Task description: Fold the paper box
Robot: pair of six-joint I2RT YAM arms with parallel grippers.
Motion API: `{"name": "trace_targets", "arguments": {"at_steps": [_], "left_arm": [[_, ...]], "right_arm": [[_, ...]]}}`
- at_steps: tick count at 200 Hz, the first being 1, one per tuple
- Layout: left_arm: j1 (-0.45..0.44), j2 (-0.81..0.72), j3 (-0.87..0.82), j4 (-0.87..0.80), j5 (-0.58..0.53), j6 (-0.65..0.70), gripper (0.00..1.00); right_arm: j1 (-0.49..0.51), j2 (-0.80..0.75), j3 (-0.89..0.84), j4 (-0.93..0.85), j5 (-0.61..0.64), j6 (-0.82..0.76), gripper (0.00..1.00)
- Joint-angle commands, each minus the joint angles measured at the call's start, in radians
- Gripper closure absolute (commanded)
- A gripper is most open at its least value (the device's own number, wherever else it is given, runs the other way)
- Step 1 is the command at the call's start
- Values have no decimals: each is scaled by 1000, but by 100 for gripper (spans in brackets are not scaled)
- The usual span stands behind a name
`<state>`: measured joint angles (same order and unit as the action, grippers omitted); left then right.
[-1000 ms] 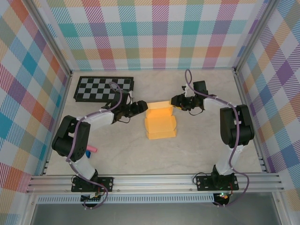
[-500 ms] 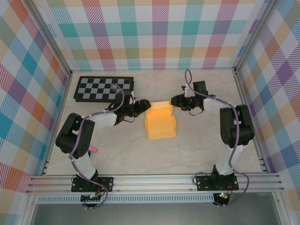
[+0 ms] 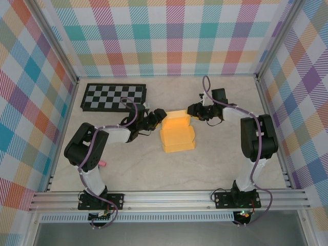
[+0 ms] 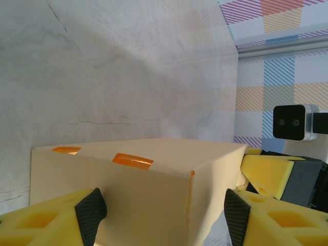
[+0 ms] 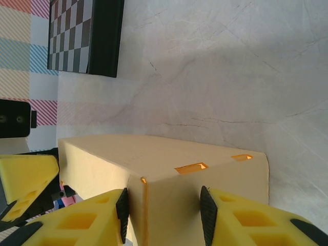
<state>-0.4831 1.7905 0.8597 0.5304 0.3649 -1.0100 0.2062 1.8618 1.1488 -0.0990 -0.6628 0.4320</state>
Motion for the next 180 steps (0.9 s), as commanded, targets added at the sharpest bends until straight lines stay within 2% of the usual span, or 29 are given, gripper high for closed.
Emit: {"name": "trace_targets", "arguments": {"at_steps": [1,19,34,59,75,95,118,147,161,180], "left_arm": [[-19,-46,-23,9,1,28,28],[-8,-94,-18,-122,-19,136,20],[-1,-128,-12,-203,-31,224,17],[32,-180,-22,-238,-37,259,11],[51,-216,6,-297,-39,311,11],[57,-258,82,-406,-50,453,9],[51,-285,177,-468,14,767,6],[35,-228,338,-666,169,1347,0],[35,-153,448,-797,216,1528,0],[36,-39,582,-948,201,1701,0]], "right_arm": [[19,41,-5,-122,81,-32,56],[15,28,3,-133,98,-44,55],[13,24,15,-144,103,-51,54],[8,12,35,-163,107,-54,51],[3,-7,36,-166,108,-42,49],[-4,-43,43,-184,110,-28,46],[-11,-94,51,-216,129,-21,45],[-24,-124,65,-235,132,-28,44],[-34,-130,66,-233,130,-29,44],[-40,-123,62,-218,113,-29,44]]}}
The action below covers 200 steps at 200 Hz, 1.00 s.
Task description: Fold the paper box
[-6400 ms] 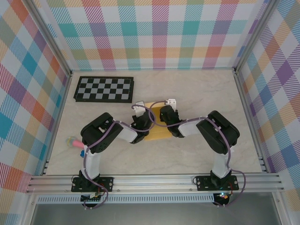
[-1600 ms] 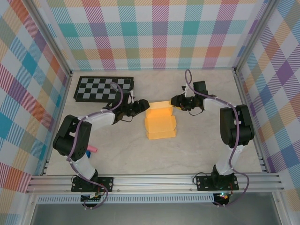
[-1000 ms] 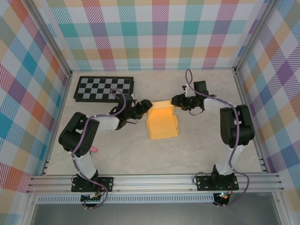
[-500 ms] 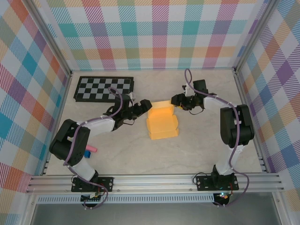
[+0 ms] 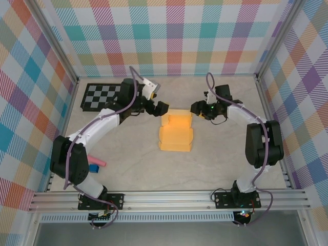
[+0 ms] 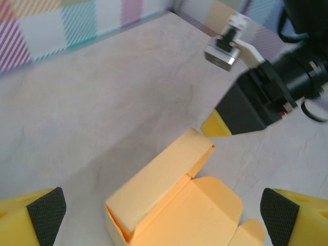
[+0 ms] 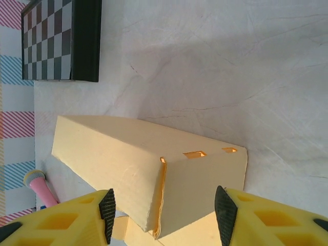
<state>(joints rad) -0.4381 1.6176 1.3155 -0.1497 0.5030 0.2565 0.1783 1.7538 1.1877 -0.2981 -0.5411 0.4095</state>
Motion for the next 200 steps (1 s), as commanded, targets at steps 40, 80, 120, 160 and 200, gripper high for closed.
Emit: {"name": "trace_targets", "arguments": {"at_steps": [40,80,120,160,200], "left_arm": [[-10,337,375,-477,86,621,1],[-10,453,501,-591,129,789,1],[-23,549,601,-652,183,779,2],[-40,589,634,-698,205,780,7],[-45,598,626,-697,185,784,18]], "right_arm": [[-13,-15,-15,18,-26,8,44],[-14,-114,-39,-52,15,-20,44],[-29,-206,-43,-168,35,-95,44],[-48,-248,-53,-204,33,-100,44],[-49,-259,-61,-198,10,-86,44]]}}
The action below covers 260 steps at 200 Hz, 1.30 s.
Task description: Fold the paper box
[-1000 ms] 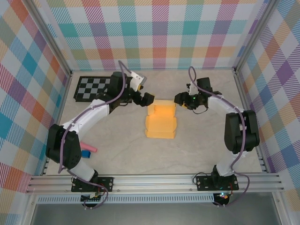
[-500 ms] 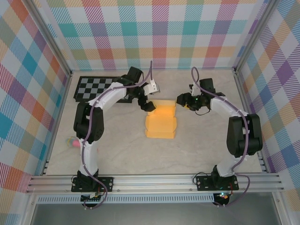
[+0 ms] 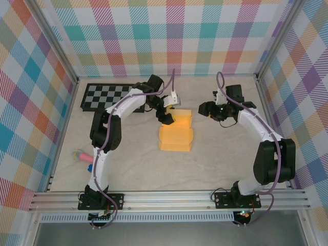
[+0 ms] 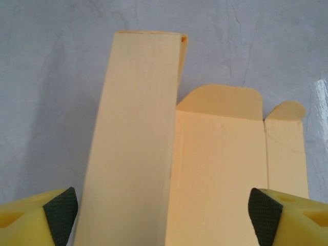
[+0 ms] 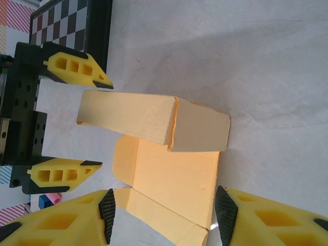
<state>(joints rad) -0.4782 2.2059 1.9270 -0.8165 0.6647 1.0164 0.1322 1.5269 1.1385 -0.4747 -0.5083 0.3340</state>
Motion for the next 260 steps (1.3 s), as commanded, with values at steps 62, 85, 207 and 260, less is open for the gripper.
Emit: {"name": "trace_targets", "arguments": {"at_steps": [62,85,207,260], "left_arm": [[-17,4,1,-7,-67,-4,35],[-17,2,-21,15,-100,-30,39],[-17,-208,-233,351,-251,-569,54],[-25,-366,-478,734,-444,-1167,60]], "right_arm": [[-3,-30,-34,-9,-43,-2,44],[-3,-35,-58,10,-53,15,44],[12,-135,-74,16,5,385,47],[110,-211,-15,-119,121,808,46]]}}
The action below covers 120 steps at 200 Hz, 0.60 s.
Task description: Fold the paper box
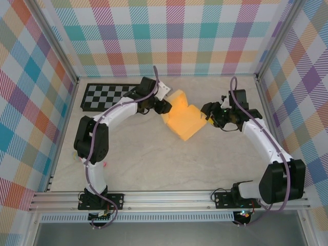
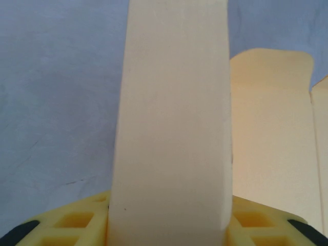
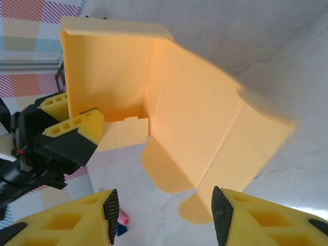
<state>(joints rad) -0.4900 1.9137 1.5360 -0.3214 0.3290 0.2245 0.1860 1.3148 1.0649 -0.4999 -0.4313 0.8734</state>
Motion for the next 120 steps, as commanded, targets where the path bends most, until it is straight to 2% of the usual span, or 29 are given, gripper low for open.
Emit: {"name": "trace_targets", "arguments": {"at_steps": [1,10,35,48,72,101,120], "left_arm": [[-14,-76,-90,243,-116,-386,60],[-20,-91,-119,284,-160,-476,63],[-34,-127,-179,332,-305,-730,62],[-50,-145,-201,348,-363,-826,62],[-88,-181,-241,369,-473,-986,61],[-117,-213,-286,372,-556,-1179,61],[-131,-239,-315,405,-581,-1242,62]], "right_arm": [[59,2,60,-95,43,277,46],[89,13,57,-104,32,378,47],[209,8,27,-10,39,601,47],[283,-2,45,-3,115,727,48],[377,-1,97,-1,262,855,52],[405,59,114,-1,333,963,55],[405,122,126,40,340,1014,57]]}}
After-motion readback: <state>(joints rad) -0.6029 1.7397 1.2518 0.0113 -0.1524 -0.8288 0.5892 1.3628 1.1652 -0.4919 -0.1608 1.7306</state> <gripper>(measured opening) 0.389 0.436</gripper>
